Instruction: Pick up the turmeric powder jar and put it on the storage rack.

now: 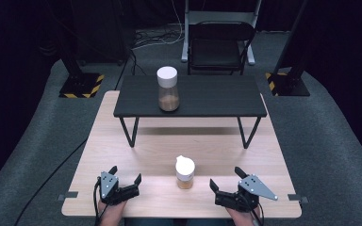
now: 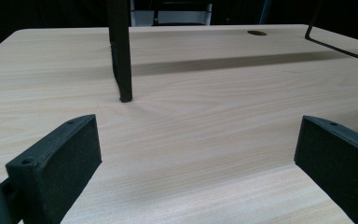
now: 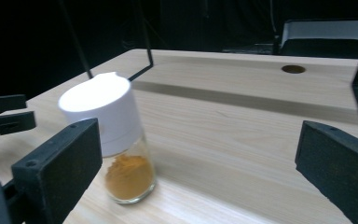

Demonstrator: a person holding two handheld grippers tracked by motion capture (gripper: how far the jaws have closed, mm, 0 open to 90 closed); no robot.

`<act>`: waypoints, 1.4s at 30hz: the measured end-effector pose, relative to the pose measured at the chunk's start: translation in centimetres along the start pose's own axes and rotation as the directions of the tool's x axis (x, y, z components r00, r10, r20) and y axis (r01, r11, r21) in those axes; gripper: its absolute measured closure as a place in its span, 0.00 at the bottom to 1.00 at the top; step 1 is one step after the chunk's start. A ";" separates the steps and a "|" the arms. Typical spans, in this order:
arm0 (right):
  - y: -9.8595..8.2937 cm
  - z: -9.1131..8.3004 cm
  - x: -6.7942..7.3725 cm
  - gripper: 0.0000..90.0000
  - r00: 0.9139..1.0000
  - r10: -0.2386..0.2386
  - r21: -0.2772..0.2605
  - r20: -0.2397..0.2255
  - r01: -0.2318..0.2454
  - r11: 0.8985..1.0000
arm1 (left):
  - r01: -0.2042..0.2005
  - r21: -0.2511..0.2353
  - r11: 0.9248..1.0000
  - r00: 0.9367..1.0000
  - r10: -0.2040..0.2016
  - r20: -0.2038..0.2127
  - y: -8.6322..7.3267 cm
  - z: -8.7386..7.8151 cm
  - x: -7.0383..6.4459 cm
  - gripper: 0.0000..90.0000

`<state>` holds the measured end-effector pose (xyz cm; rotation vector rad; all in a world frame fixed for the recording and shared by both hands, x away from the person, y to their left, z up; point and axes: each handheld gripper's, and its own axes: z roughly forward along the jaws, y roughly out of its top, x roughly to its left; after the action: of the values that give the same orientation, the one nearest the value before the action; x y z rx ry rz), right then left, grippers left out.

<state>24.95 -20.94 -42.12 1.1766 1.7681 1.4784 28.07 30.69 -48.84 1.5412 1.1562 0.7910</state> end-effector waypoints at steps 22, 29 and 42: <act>0.3 2.6 4.5 0.00 0.999 -0.041 0.028 -0.014 0.041 0.999 | -0.006 -0.007 1.000 1.000 0.006 -0.009 -0.1 -0.1 -0.2 0.00; 0.4 3.6 5.0 0.00 0.999 -0.045 0.033 -0.006 0.045 0.998 | -0.018 -0.001 1.000 1.000 0.018 -0.017 0.0 0.0 -0.5 0.00; 1.7 6.9 5.4 0.00 0.998 -0.054 0.091 -0.034 0.057 0.994 | -0.010 0.000 1.000 1.000 0.010 -0.013 0.0 0.0 -0.3 0.00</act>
<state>28.63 -12.83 -41.56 1.1454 1.8931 1.4035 27.97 30.37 -48.83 1.5444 1.1588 0.8092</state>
